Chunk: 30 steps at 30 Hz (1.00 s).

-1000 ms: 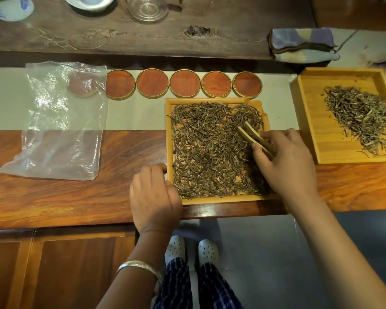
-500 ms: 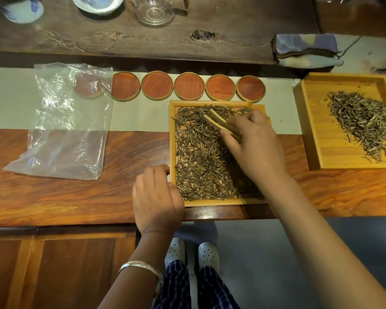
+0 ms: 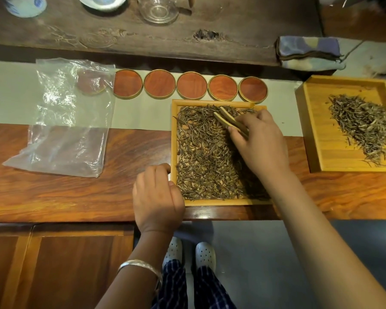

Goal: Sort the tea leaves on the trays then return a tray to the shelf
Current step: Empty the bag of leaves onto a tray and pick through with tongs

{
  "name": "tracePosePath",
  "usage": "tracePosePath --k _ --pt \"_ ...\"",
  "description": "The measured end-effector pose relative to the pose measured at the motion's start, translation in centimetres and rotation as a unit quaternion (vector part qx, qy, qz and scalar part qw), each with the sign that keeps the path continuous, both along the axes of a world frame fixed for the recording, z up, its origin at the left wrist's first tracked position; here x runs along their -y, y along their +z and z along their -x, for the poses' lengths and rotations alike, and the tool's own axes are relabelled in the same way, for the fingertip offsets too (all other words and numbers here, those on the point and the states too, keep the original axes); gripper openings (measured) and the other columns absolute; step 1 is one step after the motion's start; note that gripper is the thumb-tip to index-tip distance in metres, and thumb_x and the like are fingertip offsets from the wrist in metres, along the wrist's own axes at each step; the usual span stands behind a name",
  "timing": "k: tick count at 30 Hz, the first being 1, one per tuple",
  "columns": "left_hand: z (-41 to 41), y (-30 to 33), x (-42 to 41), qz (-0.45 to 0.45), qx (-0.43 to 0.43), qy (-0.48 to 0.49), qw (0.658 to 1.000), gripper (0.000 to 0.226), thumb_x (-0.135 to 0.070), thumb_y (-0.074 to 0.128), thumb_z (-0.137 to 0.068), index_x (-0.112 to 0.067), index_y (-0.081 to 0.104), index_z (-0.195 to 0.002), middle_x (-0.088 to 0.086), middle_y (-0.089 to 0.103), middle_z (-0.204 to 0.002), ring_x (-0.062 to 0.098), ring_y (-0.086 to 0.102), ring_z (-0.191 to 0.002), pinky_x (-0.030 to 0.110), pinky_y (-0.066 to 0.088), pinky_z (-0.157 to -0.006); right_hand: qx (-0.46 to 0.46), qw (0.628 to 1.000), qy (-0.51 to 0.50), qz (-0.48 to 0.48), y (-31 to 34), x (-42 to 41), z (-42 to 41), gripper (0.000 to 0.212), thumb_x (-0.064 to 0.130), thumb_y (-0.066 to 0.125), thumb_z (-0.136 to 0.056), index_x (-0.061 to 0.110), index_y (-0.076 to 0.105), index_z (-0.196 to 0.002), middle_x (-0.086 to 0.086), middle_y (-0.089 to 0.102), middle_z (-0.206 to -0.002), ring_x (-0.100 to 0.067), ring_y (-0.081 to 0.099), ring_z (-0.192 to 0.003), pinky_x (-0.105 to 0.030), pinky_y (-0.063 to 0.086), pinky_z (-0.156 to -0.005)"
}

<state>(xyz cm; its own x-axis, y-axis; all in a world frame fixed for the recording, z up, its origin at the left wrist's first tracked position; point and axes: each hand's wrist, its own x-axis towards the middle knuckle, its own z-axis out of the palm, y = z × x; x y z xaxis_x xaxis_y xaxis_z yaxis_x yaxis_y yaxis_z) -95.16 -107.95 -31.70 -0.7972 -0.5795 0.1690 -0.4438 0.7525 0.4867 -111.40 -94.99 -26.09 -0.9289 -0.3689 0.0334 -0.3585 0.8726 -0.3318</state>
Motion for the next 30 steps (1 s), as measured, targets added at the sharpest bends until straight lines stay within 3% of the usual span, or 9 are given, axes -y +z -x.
tracePosePath --k 4,14,22,26,30 --pt "-0.1 0.0 0.0 -0.009 -0.001 0.001 1.0 0.024 -0.018 0.041 -0.072 -0.008 0.054 -0.09 0.009 0.05 -0.082 0.022 0.037 -0.074 0.032 0.024 -0.066 -0.013 1.0 -0.005 -0.007 0.1 -0.6 -0.2 0.033 0.037 0.056 -0.091 0.017 0.062 -0.115 -0.01 0.053 -0.108 -0.029 0.057 -0.093 -0.034 0.046 -0.07" --pt "-0.1 -0.1 0.0 -0.005 0.009 -0.001 1.0 0.017 -0.018 0.041 -0.074 -0.016 0.045 -0.09 0.007 0.047 -0.081 0.025 0.04 -0.071 0.033 0.023 -0.064 -0.001 1.0 0.007 0.012 0.2 1.4 0.0 0.031 0.037 0.057 -0.091 0.018 0.064 -0.115 -0.008 0.053 -0.109 -0.025 0.055 -0.096 -0.026 0.034 -0.067" --pt "-0.1 -0.1 0.1 -0.003 0.001 0.0 1.0 0.019 -0.017 0.042 -0.074 -0.012 0.05 -0.091 0.006 0.047 -0.081 0.023 0.04 -0.072 0.028 0.021 -0.066 0.004 1.0 -0.004 0.029 0.4 -1.4 -0.6 0.033 0.038 0.058 -0.089 0.02 0.064 -0.116 -0.006 0.054 -0.105 -0.023 0.056 -0.093 -0.026 0.036 -0.068" --pt "-0.1 0.1 0.0 -0.008 0.003 0.001 1.0 0.02 -0.017 0.041 -0.074 -0.01 0.051 -0.089 0.008 0.049 -0.081 0.026 0.042 -0.072 0.032 0.024 -0.066 0.021 0.999 0.025 -0.011 0.2 -1.4 -1.3 0.033 0.039 0.057 -0.09 0.021 0.063 -0.117 -0.005 0.051 -0.107 -0.022 0.056 -0.09 -0.028 0.041 -0.065" --pt "-0.1 0.1 0.0 -0.009 0.013 0.001 1.0 0.022 -0.018 0.04 -0.074 -0.01 0.052 -0.091 0.008 0.049 -0.081 0.026 0.042 -0.073 0.033 0.023 -0.065 0.009 1.0 0.025 0.015 0.4 -2.1 -2.3 0.032 0.038 0.059 -0.089 0.02 0.064 -0.114 -0.003 0.052 -0.102 -0.02 0.056 -0.087 -0.027 0.041 -0.065"
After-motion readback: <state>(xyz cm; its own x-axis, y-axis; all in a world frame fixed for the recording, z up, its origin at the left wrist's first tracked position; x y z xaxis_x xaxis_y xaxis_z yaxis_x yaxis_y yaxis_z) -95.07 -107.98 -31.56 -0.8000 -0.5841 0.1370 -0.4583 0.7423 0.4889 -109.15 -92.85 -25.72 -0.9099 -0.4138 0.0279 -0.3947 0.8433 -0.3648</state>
